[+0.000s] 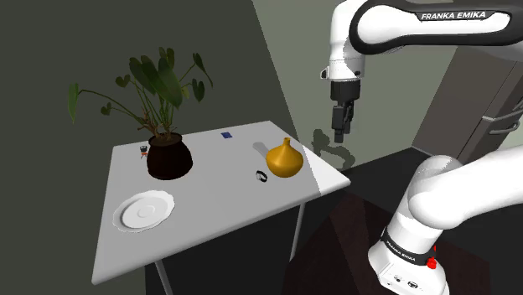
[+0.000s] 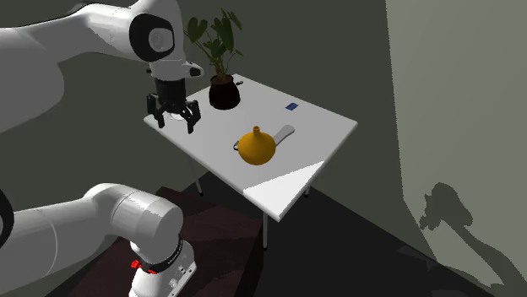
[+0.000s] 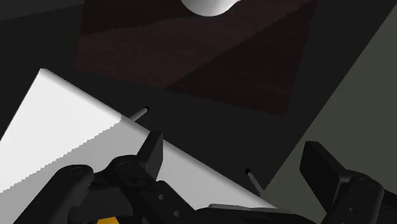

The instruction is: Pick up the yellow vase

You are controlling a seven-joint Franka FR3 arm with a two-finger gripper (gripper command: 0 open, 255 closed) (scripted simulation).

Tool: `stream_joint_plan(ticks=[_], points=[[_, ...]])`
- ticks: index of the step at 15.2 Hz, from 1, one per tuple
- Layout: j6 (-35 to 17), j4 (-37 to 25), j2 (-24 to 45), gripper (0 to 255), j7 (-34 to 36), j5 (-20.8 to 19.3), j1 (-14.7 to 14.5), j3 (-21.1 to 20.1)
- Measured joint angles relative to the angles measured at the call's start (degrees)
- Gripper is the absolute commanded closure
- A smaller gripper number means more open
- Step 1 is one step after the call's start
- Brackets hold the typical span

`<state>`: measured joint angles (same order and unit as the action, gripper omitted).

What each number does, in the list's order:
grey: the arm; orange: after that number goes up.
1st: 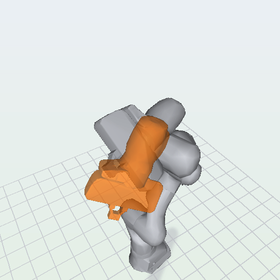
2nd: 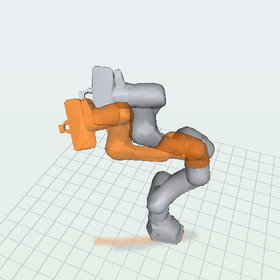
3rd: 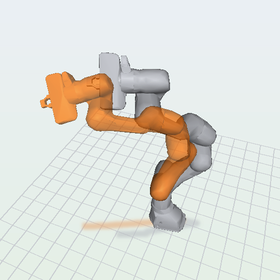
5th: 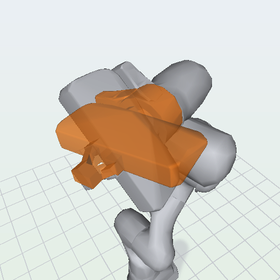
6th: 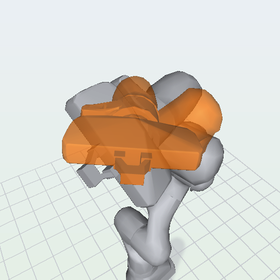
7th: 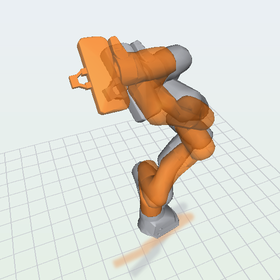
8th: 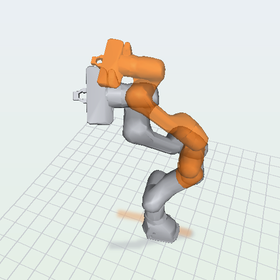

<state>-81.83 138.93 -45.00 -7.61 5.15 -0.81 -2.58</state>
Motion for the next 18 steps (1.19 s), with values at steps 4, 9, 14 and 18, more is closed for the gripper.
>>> stream_joint_plan(ticks=[4,9,14,18], points=[[-3.22,-0.51,3.84,0,-0.91,-1.13,0.74,0.75],[-9.81,-4.22,14.22,0,-2.15,-3.05,2.13,1.96],[-15.42,-8.25,23.87,0,-3.32,-4.76,3.47,3.3],[-19.02,-13.73,32.91,0,-4.14,-5.78,4.42,4.36]])
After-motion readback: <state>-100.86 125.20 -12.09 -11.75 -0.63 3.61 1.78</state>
